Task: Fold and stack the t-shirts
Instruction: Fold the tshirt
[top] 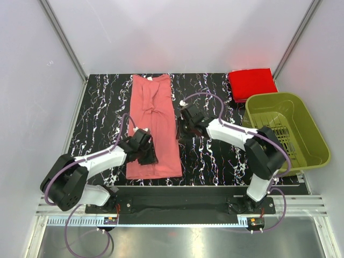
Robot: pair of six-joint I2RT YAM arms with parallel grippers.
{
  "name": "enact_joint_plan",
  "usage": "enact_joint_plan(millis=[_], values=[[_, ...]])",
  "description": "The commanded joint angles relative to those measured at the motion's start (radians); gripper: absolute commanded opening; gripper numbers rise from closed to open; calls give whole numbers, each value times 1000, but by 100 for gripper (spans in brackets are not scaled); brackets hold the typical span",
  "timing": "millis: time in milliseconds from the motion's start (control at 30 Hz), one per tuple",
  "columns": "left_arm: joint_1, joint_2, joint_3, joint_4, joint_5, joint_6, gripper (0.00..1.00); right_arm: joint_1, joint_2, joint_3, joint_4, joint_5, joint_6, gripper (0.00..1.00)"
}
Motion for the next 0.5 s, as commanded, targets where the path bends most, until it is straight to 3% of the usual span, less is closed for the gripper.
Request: enact_joint_plan(millis=[0,67,100,267,467], values=[[-5,-24,59,-50,-57,6,39,-12,51,80,-5,-41,-16,22],[-6,-46,105,-104,-58,24,46,-11,42,59,-22,-62,-1,28],[-6,-76,119,-121,-57,32,50,-11,31,49,-49,-68,11,36],[12,-161,162,-239,-65,106,55,-9,-86,-76,-102,-131,75,53],[168,-238,-2,-245,32,86,49,60,-191,-239,-76,-164,200,53]])
